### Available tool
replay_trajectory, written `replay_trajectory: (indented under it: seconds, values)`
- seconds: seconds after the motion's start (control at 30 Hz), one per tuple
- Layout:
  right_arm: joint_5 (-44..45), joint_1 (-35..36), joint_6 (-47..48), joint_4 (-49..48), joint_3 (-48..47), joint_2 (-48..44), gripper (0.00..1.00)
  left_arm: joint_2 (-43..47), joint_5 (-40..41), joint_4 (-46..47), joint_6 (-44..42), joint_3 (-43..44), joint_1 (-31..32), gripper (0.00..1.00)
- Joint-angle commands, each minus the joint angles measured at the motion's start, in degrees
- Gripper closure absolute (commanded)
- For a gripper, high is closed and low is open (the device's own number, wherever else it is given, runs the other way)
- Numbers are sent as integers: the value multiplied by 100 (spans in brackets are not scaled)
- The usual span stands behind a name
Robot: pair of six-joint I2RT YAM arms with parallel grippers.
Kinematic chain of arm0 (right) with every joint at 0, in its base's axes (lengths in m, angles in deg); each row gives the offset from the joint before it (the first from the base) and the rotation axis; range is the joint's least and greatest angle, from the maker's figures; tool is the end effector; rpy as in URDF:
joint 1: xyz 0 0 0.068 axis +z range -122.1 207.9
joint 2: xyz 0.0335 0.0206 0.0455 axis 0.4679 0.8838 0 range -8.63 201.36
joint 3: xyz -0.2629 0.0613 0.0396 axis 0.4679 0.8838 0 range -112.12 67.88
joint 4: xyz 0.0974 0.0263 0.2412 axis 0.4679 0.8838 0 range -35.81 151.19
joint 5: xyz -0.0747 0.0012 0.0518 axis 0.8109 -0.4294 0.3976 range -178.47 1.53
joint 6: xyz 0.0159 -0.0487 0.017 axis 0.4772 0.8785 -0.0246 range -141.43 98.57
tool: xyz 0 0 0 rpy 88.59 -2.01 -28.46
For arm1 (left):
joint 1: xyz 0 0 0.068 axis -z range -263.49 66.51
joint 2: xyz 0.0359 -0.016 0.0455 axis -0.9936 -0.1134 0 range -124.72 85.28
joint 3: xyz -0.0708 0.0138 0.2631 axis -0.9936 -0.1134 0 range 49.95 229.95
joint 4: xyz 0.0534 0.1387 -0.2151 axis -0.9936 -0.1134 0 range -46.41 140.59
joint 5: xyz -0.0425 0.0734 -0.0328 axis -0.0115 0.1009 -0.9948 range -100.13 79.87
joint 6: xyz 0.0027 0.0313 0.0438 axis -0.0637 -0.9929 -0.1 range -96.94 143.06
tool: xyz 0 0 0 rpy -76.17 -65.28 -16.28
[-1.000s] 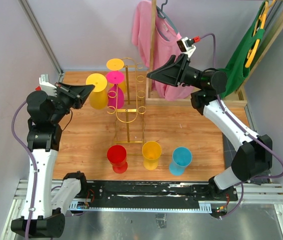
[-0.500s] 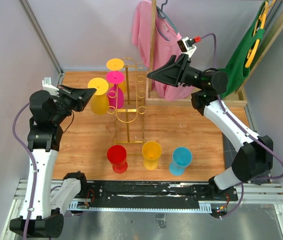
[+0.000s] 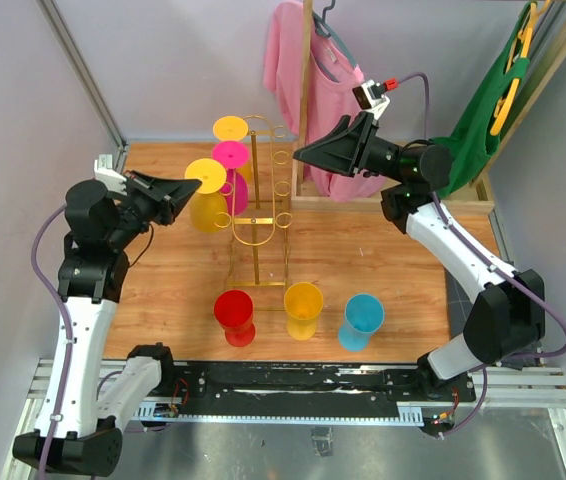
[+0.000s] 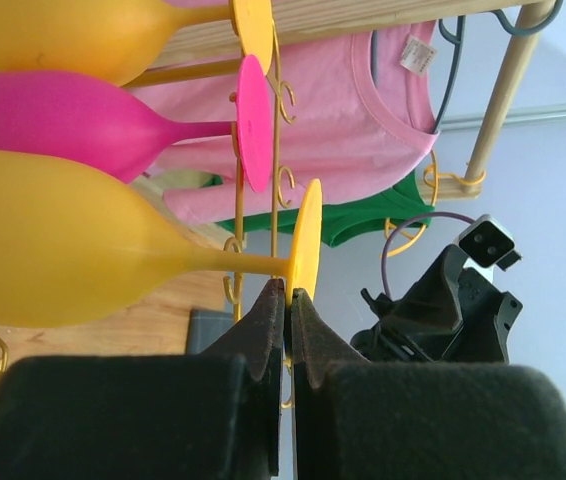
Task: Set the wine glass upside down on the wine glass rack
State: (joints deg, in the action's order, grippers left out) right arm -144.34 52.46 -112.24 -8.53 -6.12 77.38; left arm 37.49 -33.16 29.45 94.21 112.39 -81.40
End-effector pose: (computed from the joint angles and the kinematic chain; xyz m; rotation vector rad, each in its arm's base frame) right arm 0.2727 0.1570 0.4572 -0.5468 1.2932 2.0780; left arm 0.1700 -0.0202 0.4170 -0.7591 1.6870 -1.2665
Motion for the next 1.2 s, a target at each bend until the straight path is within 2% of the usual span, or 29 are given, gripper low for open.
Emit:
replay_trajectory:
  seconds: [0.0,1.17]
  values:
    - [76,-41,64,-337,70,-156,53,-22,-106,150,9,13,92,100]
    - [68,-47,28,-364,68,-98,53,-356,-263,339,-315,38,660,100]
